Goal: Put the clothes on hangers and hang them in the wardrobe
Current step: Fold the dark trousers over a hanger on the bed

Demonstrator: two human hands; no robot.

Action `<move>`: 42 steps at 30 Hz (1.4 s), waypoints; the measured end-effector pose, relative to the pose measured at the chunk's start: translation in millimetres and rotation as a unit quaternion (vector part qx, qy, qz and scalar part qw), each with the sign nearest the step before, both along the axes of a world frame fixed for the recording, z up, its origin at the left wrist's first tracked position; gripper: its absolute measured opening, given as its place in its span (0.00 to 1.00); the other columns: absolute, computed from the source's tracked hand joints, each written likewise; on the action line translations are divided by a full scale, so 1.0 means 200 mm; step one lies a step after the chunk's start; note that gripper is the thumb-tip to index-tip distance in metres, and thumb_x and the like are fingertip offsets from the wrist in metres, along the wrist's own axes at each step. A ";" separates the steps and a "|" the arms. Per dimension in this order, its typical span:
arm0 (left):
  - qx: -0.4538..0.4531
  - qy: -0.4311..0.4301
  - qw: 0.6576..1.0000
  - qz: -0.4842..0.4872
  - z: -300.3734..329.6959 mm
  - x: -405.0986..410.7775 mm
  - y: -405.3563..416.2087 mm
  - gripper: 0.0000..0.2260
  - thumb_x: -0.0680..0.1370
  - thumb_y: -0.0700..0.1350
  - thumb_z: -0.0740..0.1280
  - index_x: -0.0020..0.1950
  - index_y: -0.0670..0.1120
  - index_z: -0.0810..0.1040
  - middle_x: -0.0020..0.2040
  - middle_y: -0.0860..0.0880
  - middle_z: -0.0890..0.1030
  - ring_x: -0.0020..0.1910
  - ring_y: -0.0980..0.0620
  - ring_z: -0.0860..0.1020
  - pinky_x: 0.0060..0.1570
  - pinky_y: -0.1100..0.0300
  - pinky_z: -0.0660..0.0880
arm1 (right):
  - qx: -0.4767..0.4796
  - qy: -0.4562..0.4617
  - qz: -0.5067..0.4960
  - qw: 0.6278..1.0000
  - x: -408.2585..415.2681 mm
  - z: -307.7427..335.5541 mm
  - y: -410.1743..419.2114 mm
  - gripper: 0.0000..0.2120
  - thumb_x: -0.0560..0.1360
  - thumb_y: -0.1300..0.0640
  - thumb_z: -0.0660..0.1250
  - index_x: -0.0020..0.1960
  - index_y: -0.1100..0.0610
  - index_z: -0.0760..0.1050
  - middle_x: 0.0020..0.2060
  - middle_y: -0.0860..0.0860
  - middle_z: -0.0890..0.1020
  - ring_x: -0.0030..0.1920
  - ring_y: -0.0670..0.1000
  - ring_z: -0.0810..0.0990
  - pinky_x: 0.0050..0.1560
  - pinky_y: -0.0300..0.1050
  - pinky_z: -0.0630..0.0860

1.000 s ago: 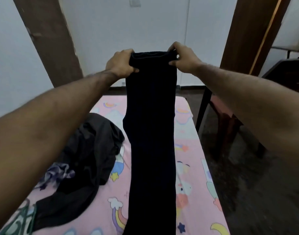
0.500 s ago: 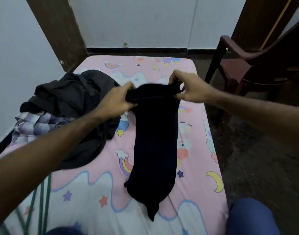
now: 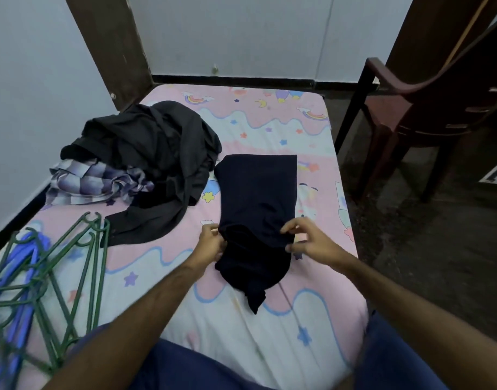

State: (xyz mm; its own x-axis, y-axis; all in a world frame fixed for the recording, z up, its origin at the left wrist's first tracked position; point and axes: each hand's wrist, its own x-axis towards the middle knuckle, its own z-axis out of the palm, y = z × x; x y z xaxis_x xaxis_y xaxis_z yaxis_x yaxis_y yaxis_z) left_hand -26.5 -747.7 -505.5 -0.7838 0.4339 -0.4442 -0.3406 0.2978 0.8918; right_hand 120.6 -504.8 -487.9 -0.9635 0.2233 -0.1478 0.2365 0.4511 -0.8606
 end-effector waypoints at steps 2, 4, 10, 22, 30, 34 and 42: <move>0.034 -0.101 0.993 0.057 0.03 0.03 -0.01 0.02 0.77 0.45 0.59 0.47 0.49 0.70 0.37 0.49 0.70 0.34 0.51 0.68 0.36 0.57 0.68 | -0.143 0.009 -0.216 0.966 -0.01 -0.01 0.01 0.16 0.77 0.58 0.73 0.62 0.52 0.73 0.64 0.53 0.73 0.61 0.52 0.78 0.55 0.47 0.80; 0.045 -0.154 0.987 0.026 0.03 0.04 -0.02 0.12 0.81 0.54 0.60 0.52 0.47 0.77 0.39 0.51 0.77 0.38 0.52 0.75 0.44 0.56 0.76 | -0.335 -0.036 -0.299 0.893 -0.04 -0.04 0.01 0.19 0.78 0.52 0.72 0.66 0.55 0.71 0.65 0.55 0.75 0.58 0.56 0.81 0.57 0.53 0.81; 0.056 -0.206 0.974 -0.068 0.05 0.13 0.00 0.19 0.81 0.55 0.65 0.67 0.46 0.79 0.61 0.46 0.84 0.61 0.46 0.82 0.65 0.49 0.75 | -0.412 -0.153 -0.223 0.870 -0.07 0.02 -0.11 0.18 0.77 0.47 0.72 0.60 0.58 0.79 0.47 0.52 0.84 0.40 0.52 0.83 0.38 0.44 0.80; -0.116 -0.052 0.983 -0.135 -0.01 0.32 -0.19 0.10 0.83 0.50 0.64 0.59 0.46 0.79 0.37 0.49 0.79 0.31 0.50 0.74 0.27 0.61 0.67 | -0.378 -0.251 -0.193 0.870 0.16 -0.11 -0.19 0.17 0.78 0.41 0.66 0.54 0.55 0.74 0.35 0.51 0.75 0.33 0.50 0.74 0.34 0.42 0.77; 0.070 -0.090 0.990 -0.085 0.07 0.39 -0.19 0.13 0.82 0.45 0.65 0.66 0.45 0.78 0.61 0.48 0.83 0.61 0.51 0.81 0.60 0.57 0.76 | -0.406 -0.182 -0.175 0.878 0.24 -0.14 -0.31 0.18 0.78 0.51 0.72 0.65 0.57 0.79 0.46 0.52 0.81 0.42 0.51 0.78 0.40 0.44 0.82; 0.129 -0.194 0.971 -0.053 0.06 0.44 -0.18 0.16 0.81 0.42 0.67 0.69 0.42 0.76 0.64 0.44 0.82 0.64 0.45 0.80 0.64 0.48 0.76 | -0.435 -0.192 -0.166 0.864 0.29 -0.17 -0.39 0.17 0.77 0.52 0.71 0.64 0.57 0.80 0.58 0.56 0.85 0.57 0.59 0.83 0.56 0.53 0.83; 0.116 -0.136 0.984 -0.012 0.03 0.60 -0.21 0.14 0.80 0.33 0.61 0.64 0.43 0.74 0.51 0.43 0.84 0.44 0.43 0.83 0.30 0.56 0.77 | -0.544 -0.056 -0.188 0.816 0.35 -0.08 -0.52 0.16 0.77 0.61 0.68 0.64 0.61 0.78 0.58 0.58 0.85 0.57 0.58 0.84 0.55 0.52 0.81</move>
State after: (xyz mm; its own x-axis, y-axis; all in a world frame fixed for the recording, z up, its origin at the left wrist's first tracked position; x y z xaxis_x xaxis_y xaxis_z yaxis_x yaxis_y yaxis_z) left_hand 94.0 -789.3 -500.0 -0.6374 0.5657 -0.5231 -0.5714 0.1083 0.8135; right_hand 190.3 -608.3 -504.4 -0.8245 0.1779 -0.5371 0.2863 -0.6876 -0.6673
